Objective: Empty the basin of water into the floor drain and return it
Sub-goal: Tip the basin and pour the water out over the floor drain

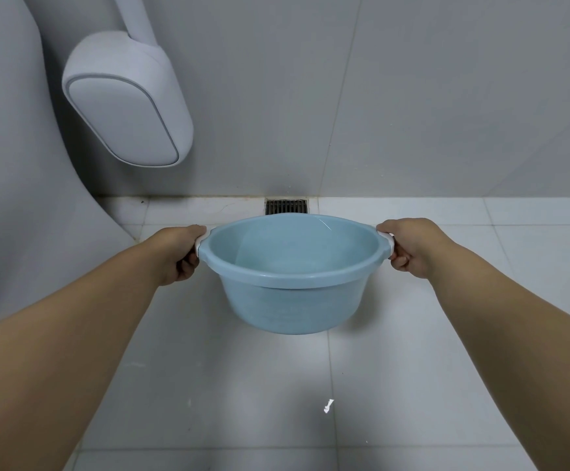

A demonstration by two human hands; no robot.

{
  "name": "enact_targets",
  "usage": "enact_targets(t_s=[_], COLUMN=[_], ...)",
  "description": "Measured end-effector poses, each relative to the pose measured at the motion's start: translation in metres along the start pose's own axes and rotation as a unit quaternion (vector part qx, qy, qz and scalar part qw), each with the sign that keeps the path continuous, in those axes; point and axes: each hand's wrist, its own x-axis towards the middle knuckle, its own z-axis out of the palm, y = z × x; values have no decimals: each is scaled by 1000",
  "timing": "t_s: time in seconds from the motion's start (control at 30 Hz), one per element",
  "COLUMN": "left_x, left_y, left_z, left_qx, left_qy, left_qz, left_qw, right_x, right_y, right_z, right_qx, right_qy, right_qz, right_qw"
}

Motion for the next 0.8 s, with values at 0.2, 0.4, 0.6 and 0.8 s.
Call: enact_targets(t_s=[0.2,0.4,0.6,0.8], left_x=[3,8,11,13], left_y=[0,-1,0,0], left_z=[-1,-2,-2,-2], left_qx=[-3,-5,-4,-6], left_qy=[12,12,16,14], left_qz=[5,12,17,18], left_qw=[1000,1000,1000,1000], right_x=[0,2,3,4], right_y=[-1,0,1,0], right_z=[1,0,0,-1], right_qx=[1,2,6,-1], right_qy=[1,-4,-5,1], right_qz=[2,2,-4,-11], right_qw=[1000,1000,1000,1000])
